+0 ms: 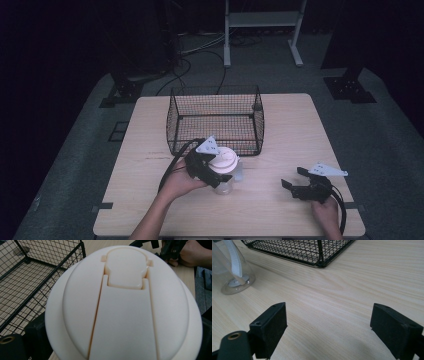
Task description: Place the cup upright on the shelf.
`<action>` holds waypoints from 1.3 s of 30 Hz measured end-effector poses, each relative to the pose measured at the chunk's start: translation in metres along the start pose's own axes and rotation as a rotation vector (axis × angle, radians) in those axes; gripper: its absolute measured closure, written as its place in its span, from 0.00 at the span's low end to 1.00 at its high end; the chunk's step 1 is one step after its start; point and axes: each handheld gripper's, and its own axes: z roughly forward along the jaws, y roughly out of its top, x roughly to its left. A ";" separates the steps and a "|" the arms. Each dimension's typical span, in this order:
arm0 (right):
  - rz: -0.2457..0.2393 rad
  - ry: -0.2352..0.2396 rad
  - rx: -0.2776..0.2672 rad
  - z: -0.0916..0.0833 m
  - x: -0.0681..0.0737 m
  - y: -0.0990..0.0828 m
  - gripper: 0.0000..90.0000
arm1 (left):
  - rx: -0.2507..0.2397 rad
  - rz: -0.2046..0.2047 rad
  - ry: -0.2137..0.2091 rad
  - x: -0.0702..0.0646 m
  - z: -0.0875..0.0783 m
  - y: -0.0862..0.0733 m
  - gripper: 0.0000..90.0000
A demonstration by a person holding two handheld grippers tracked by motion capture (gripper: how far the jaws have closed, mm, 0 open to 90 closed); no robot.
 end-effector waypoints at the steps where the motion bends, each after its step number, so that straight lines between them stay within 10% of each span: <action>1: 0.000 0.000 -0.001 0.000 0.000 0.000 0.14 | 0.003 0.000 -0.001 0.000 0.000 0.001 0.05; 39: 0.000 -0.002 -0.002 0.000 0.000 0.000 0.14 | -0.011 0.022 0.036 0.003 -0.031 0.038 0.06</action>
